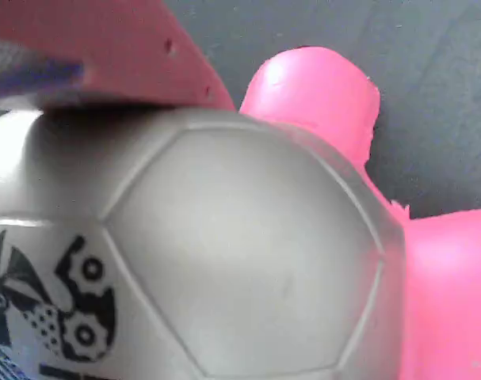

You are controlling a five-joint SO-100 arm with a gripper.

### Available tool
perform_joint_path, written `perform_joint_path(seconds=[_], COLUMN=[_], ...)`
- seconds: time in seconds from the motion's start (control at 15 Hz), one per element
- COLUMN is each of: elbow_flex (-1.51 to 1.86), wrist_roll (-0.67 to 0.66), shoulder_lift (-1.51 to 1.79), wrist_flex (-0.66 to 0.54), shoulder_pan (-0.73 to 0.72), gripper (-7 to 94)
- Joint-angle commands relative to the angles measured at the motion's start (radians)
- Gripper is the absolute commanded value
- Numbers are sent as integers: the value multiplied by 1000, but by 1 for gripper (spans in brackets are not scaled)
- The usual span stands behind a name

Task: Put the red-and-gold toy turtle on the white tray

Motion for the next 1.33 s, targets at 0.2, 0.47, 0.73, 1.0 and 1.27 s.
perform_joint_path(seconds=[0.2,0.47,0.73,1.0,1.27], elbow_flex=[-153,-402,-503,-574,-667], wrist_roll=[-98,-284,-354,-537,-853], shoulder_lift=[23,18,107,204,189], wrist_flex=[158,445,549,600,696], shoulder_pan=[8,60,110,161,227], gripper=[0,0,0,0,0])
